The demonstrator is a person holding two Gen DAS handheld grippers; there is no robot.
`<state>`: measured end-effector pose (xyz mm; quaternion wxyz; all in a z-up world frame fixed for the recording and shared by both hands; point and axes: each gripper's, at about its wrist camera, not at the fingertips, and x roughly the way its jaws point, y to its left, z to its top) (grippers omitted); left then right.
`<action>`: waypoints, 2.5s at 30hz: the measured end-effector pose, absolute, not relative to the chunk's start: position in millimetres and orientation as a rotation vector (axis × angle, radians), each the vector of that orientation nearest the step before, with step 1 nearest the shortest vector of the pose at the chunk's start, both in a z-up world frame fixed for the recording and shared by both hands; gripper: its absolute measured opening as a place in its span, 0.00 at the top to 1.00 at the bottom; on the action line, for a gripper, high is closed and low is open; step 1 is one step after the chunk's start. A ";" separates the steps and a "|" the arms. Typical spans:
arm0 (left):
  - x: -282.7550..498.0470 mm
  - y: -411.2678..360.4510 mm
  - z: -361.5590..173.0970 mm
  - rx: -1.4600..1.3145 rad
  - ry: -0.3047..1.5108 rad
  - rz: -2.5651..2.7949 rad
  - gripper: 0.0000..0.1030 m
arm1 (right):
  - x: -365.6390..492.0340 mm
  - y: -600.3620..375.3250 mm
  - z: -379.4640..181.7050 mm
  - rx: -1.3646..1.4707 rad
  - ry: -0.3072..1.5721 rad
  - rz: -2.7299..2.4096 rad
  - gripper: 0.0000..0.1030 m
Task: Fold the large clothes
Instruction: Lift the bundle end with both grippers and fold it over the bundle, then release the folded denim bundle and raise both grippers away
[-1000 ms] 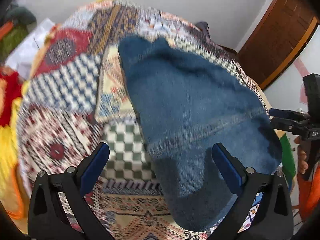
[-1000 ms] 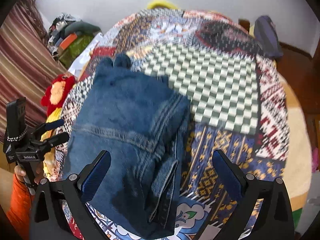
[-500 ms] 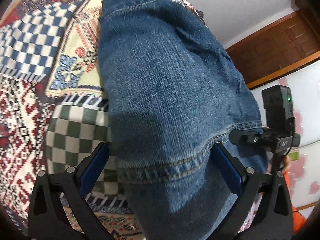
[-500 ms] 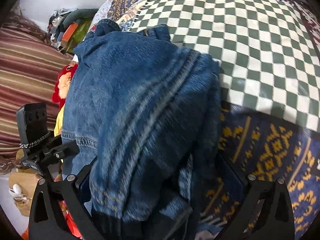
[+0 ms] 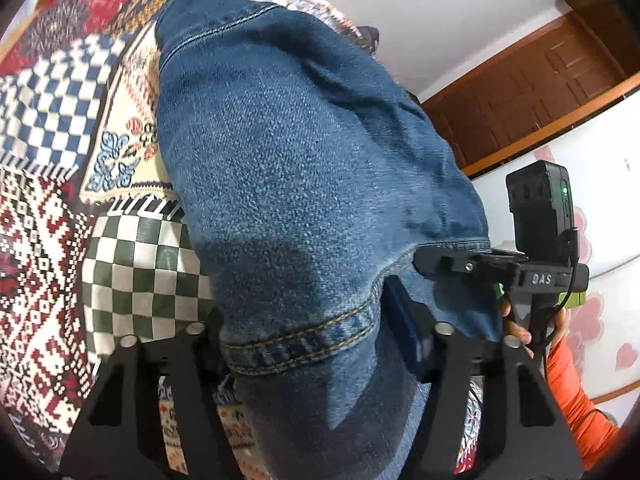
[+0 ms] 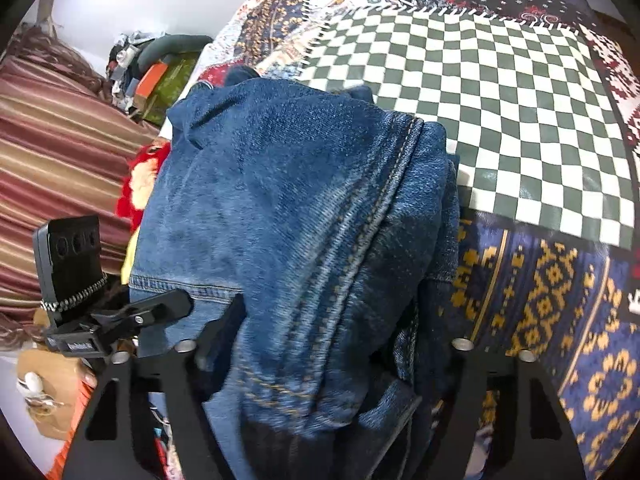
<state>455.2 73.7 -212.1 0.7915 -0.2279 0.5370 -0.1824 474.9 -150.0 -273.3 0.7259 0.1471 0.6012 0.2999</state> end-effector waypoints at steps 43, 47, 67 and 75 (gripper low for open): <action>301.0 296.6 -259.3 -0.710 1.084 -0.131 0.45 | 389.0 106.2 -268.4 0.064 1.376 0.880 0.57; 291.0 302.7 -283.2 -0.756 1.079 -0.124 0.36 | 382.7 115.1 -271.6 -0.045 1.335 0.904 0.49; 197.7 219.0 -132.9 -0.285 0.831 0.081 0.30 | 281.7 38.3 -130.7 -0.180 0.893 0.831 0.36; 129.0 165.0 -21.0 -0.183 0.508 0.091 0.30 | 188.8 -5.3 -24.4 -0.065 0.502 0.822 0.36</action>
